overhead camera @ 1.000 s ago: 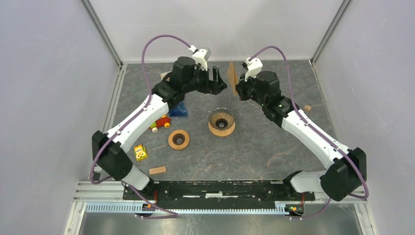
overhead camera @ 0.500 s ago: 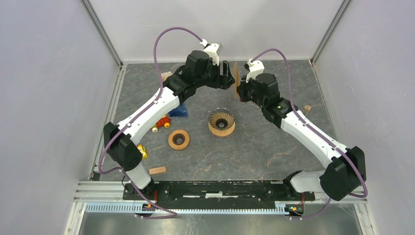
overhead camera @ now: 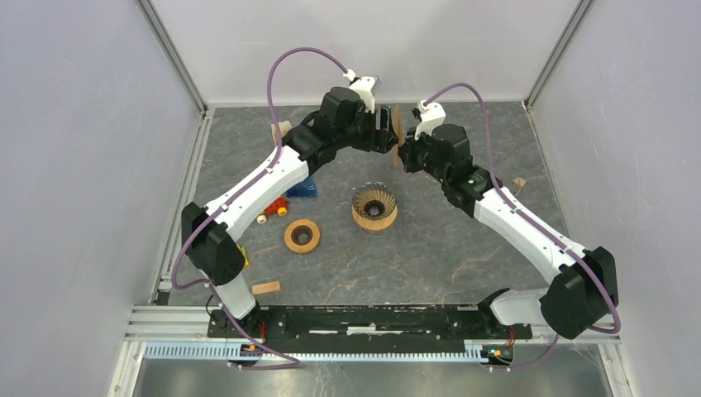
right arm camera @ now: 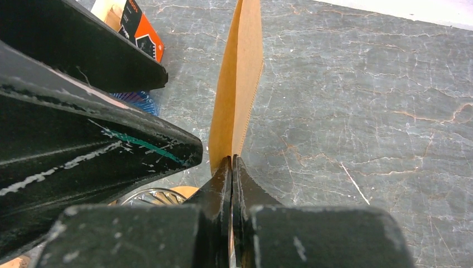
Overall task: Place the coffee filter in the dripper
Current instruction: Pick up the coffee filter from the coffee filter holder.
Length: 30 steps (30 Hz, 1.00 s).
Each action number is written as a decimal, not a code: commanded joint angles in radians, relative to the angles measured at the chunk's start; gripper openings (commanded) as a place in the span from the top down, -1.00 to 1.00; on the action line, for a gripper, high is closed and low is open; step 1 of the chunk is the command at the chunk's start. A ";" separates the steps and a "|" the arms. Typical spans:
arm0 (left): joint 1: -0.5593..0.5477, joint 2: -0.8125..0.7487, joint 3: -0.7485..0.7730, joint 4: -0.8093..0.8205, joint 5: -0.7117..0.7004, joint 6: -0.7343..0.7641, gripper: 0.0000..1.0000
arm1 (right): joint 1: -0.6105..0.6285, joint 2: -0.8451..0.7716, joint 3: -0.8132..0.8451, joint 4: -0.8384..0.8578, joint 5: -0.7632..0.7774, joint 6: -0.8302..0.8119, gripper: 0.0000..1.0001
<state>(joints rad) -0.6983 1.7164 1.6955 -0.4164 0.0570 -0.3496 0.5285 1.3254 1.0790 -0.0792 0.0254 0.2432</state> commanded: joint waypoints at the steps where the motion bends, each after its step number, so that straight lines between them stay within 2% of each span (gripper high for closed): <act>1: -0.007 -0.002 0.032 0.028 -0.008 -0.017 -0.53 | 0.004 -0.003 -0.014 0.046 -0.009 0.009 1.00; 13: -0.011 0.031 0.073 0.022 -0.012 0.008 -0.51 | 0.004 -0.003 -0.020 0.054 -0.022 0.007 1.00; 30: -0.012 0.060 0.079 0.019 -0.027 0.027 -0.21 | 0.004 -0.008 -0.024 0.056 -0.022 0.004 1.00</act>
<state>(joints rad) -0.7048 1.7615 1.7252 -0.4175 0.0517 -0.3489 0.5285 1.3254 1.0626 -0.0639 0.0036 0.2428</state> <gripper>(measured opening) 0.621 0.006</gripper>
